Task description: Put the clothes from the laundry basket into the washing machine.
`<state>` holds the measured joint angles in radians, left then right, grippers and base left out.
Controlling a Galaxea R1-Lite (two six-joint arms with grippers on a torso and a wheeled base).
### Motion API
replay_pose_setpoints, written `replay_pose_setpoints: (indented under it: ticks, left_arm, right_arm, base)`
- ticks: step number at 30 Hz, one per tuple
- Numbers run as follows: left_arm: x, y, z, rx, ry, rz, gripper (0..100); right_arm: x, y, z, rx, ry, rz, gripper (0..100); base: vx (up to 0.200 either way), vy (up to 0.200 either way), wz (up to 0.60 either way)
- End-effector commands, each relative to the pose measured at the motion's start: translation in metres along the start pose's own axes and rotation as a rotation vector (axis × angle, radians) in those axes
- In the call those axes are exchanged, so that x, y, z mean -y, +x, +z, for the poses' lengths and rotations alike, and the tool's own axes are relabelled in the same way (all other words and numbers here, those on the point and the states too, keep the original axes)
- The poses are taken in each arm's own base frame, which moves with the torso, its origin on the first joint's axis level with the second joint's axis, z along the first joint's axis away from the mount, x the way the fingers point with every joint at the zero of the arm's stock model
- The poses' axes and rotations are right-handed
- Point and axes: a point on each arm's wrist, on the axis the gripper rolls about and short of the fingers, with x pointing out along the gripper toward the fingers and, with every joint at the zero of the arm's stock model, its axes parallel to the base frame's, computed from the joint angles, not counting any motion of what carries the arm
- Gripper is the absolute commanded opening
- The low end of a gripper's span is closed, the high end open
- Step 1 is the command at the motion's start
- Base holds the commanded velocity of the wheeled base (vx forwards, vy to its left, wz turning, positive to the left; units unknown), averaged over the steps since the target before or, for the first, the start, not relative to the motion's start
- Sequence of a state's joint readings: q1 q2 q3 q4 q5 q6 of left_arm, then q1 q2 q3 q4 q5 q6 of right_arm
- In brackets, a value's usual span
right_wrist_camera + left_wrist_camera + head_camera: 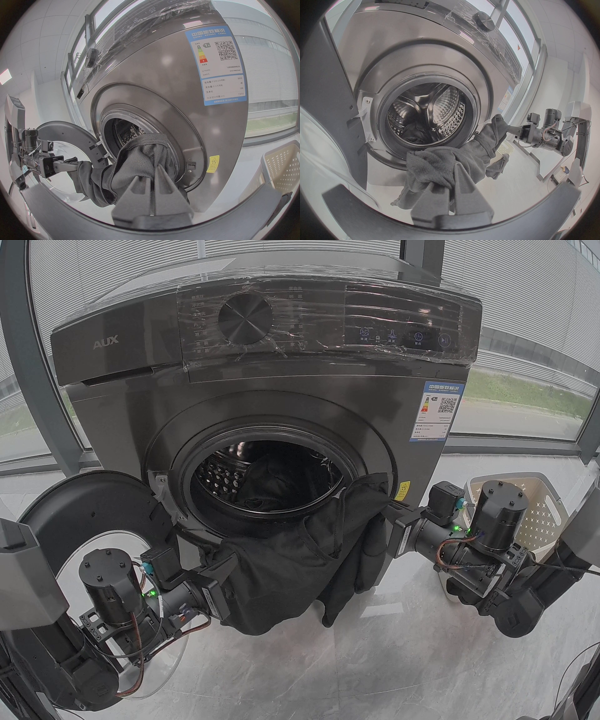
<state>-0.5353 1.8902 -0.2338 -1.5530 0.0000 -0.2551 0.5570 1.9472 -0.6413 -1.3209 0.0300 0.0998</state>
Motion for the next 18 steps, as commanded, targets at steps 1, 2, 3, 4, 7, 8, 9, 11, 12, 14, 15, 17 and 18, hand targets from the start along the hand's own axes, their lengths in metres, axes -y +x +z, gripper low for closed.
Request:
replay_pose_setpoints:
  ticks: [1,2,3,4,7,8,9,11,12,14,15,17,18]
  left_arm:
    - [0.000,-0.001,0.001,0.005,-0.003,-0.003,0]
    - [0.000,-0.001,0.001,0.004,-0.003,-0.004,0]
    - [0.000,-0.002,0.000,-0.002,-0.003,-0.006,0]
    - [0.001,-0.003,-0.001,-0.010,-0.004,-0.012,0]
    - [0.003,-0.005,-0.007,-0.040,-0.013,-0.026,100]
    - [0.005,-0.004,-0.008,-0.045,-0.015,-0.035,100]
    - [0.007,-0.002,-0.009,-0.048,-0.014,-0.049,100]
    - [0.009,-0.001,-0.011,-0.056,-0.014,-0.062,100]
    - [0.013,0.001,-0.015,-0.079,-0.011,-0.096,100]
    - [0.019,0.003,-0.023,-0.115,-0.005,-0.138,100]
    - [0.021,0.005,-0.027,-0.132,-0.001,-0.149,100]
    - [0.024,0.009,-0.034,-0.152,0.003,-0.161,100]
    - [0.029,0.015,-0.041,-0.173,0.008,-0.171,100]
  right_arm:
    - [-0.002,0.001,-0.001,-0.002,0.000,0.008,0]
    - [-0.002,0.001,-0.001,-0.002,0.000,0.010,0]
    - [-0.006,0.001,-0.001,-0.003,0.000,0.020,0]
    - [-0.008,0.001,-0.002,-0.004,0.000,0.026,0]
    - [-0.018,0.001,-0.005,-0.016,0.001,0.056,0]
    - [-0.021,0.001,-0.006,-0.017,0.001,0.065,0]
    - [-0.023,0.003,-0.008,-0.022,0.001,0.072,0]
    - [-0.025,0.004,-0.010,-0.026,0.002,0.078,0]
    - [-0.029,0.007,-0.010,-0.021,0.003,0.088,0]
    - [-0.031,0.009,-0.011,-0.020,0.004,0.096,0]
    - [-0.031,0.009,-0.010,-0.019,0.004,0.097,0]
    - [-0.031,0.010,-0.010,-0.016,0.004,0.099,0]
    - [-0.035,0.010,-0.010,-0.015,0.004,0.110,0]
  base:
    - [0.000,0.000,0.00]
    - [0.000,0.000,0.00]
    - [0.000,0.000,0.00]
    - [0.000,0.000,0.00]
    - [0.000,0.000,0.00]
    - [0.000,0.000,0.00]
    - [0.000,0.000,0.00]
    - [0.000,0.000,0.00]
    - [0.000,0.000,0.00]
    - [0.000,0.000,0.00]
    - [0.000,0.000,0.00]
    - [0.000,0.000,0.00]
    - [0.000,0.000,0.00]
